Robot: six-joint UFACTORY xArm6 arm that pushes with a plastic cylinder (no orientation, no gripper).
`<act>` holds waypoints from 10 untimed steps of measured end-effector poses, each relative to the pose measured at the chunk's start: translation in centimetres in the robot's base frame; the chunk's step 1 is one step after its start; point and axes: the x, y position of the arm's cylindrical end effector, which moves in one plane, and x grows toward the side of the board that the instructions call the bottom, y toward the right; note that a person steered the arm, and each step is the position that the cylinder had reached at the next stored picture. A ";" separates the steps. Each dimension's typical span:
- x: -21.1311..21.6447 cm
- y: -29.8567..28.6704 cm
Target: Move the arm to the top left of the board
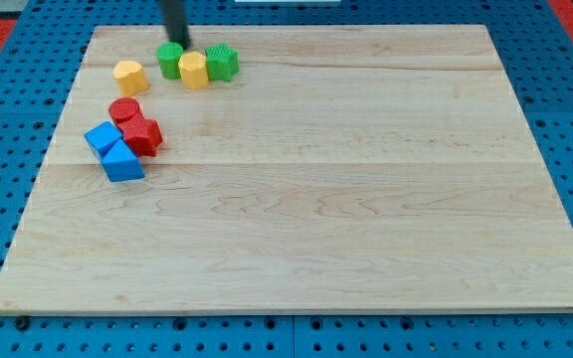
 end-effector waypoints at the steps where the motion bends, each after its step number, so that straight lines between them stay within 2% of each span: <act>1: 5.1 11.5; 2: 11.6 23.1; 3: 16.0 30.6; 4: 12.8 28.7; 6: -1.5 14.6; 7: -6.0 7.5; 8: -6.0 6.7; 9: -5.9 3.5; 10: -5.1 -5.4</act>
